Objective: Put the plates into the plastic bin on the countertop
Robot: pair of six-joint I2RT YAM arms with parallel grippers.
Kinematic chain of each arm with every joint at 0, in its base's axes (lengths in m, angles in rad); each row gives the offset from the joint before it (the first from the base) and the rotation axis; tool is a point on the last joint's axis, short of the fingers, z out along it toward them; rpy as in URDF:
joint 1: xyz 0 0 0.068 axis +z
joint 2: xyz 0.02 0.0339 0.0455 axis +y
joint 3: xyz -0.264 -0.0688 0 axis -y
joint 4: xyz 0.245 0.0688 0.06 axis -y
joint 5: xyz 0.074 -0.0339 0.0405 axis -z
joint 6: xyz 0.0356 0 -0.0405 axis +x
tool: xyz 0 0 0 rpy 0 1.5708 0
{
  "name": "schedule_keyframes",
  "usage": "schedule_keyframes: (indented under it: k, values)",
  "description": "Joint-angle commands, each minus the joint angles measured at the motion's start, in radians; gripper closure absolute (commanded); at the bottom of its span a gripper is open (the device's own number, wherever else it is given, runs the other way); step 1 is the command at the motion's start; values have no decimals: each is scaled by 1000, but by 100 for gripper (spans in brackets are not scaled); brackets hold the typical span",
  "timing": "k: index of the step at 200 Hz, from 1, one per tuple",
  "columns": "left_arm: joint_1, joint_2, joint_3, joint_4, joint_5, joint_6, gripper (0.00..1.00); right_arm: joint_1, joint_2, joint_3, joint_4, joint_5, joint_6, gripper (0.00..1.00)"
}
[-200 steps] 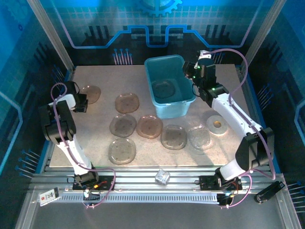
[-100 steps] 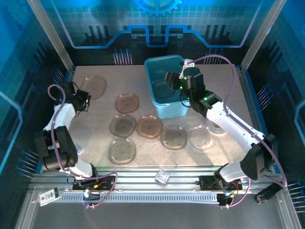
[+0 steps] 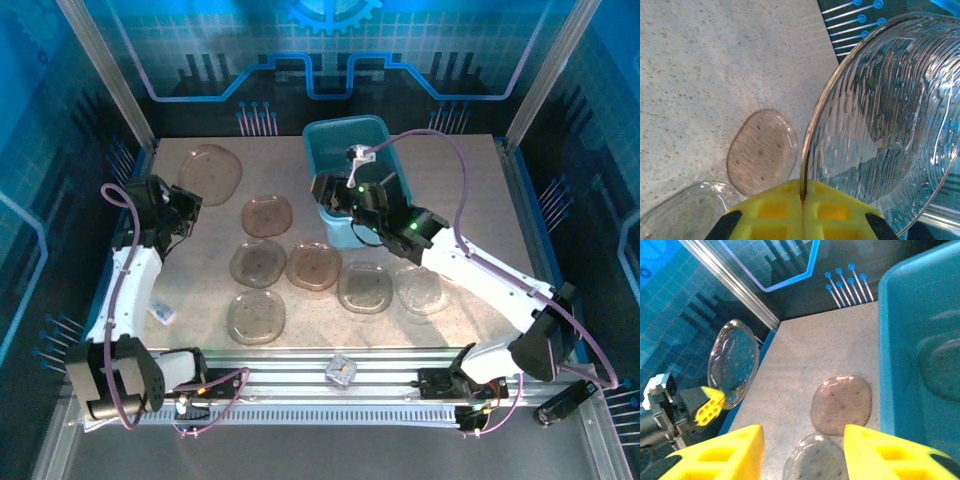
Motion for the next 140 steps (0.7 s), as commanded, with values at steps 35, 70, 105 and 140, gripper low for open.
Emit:
schedule_keyframes:
  k: [35, 70, 105, 140]
  values:
    - [-115, -17, 43, 21, -91, -16, 100, 23, -29, -42, 64, -21, 82, 44]
    - [-195, -14, 73, 33, -152, -18, 100, 22, 3, -18, 93, -57, 114, 43]
    - [-262, -3, 92, 48, -181, -12, 100, 13, 57, -14, 118, -84, 211, 42]
    - [-324, -1, 103, 54, -231, 3, 100, -6, 91, -40, 181, -103, 326, 43]
